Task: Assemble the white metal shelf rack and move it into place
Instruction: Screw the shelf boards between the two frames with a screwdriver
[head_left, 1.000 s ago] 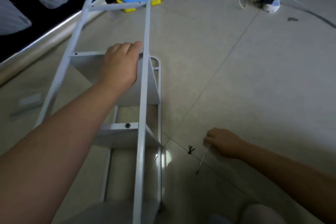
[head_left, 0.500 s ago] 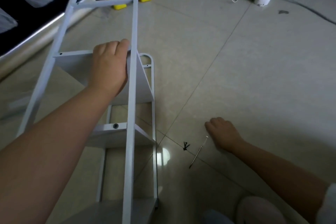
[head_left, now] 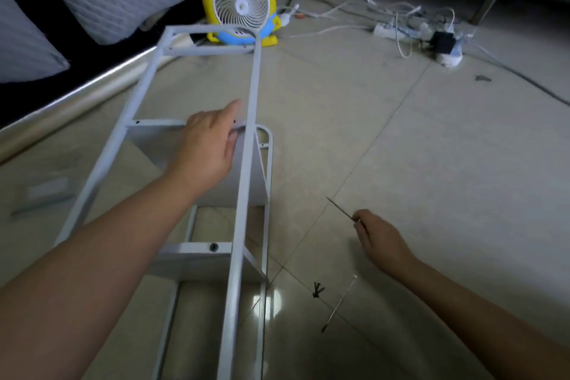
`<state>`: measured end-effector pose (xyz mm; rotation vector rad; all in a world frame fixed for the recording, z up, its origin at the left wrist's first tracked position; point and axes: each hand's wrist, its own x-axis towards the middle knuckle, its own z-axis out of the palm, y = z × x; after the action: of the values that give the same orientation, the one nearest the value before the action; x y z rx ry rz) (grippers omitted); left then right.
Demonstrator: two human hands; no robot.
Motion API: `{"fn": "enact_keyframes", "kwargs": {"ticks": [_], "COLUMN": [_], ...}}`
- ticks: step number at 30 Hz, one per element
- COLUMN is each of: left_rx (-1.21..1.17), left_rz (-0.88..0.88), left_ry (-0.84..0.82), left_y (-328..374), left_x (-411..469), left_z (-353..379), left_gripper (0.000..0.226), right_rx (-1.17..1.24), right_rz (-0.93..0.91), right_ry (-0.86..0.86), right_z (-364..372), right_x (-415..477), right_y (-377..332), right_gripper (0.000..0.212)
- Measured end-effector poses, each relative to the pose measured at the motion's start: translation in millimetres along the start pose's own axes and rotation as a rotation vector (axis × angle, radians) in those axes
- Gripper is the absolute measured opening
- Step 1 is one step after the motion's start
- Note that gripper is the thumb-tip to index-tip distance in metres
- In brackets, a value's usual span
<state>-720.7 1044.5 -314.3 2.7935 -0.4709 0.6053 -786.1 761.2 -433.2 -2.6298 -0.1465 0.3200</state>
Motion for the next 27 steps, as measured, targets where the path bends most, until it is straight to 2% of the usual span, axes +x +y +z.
{"fn": "enact_keyframes", "kwargs": {"ticks": [2,4,7,9,12,14,20,21,25,27], "left_rx": [-0.054,-0.031,0.013,0.002,0.014,0.021,0.024,0.026,0.019,0.016], "left_rz": [-0.111,-0.162,-0.170,-0.152,-0.131,-0.126,-0.190,-0.183,-0.154,-0.149], "left_ry": [0.000,-0.004,-0.040,-0.080,-0.135,-0.153,-0.228,-0.235,-0.226,-0.229], "left_y": [-6,-18,-44,-54,-58,-59,-64,-64,-68,-69], "left_x": [0,-3,-9,-12,-10,-9,-3,-3,-4,-5], "left_z": [-7,-15,-24,-30,-34,-35,-33,-32,-28,-28], "left_gripper": [0.044,0.038,0.040,0.040,0.032,0.036,0.035,0.036,0.038,0.041], "right_rx": [0.080,0.140,0.170,0.170,0.272,0.293,0.239,0.284,0.655,0.755], "right_rz": [-0.144,-0.246,-0.412,-0.509,-0.485,-0.462,-0.385,-0.388,-0.402,-0.399], "right_ry": [0.088,0.164,0.308,0.341,0.199,0.134,0.180,0.184,0.152,0.130], "right_z": [-24,-48,-80,-92,-96,-93,-102,-105,-125,-132], "right_x": [8,13,23,34,47,51,69,70,72,73], "right_y": [-30,-57,-99,-122,-151,-166,-186,-188,-195,-200], "right_gripper": [0.023,0.022,0.027,0.032,0.028,0.024,0.008,0.006,0.028,0.030]}}
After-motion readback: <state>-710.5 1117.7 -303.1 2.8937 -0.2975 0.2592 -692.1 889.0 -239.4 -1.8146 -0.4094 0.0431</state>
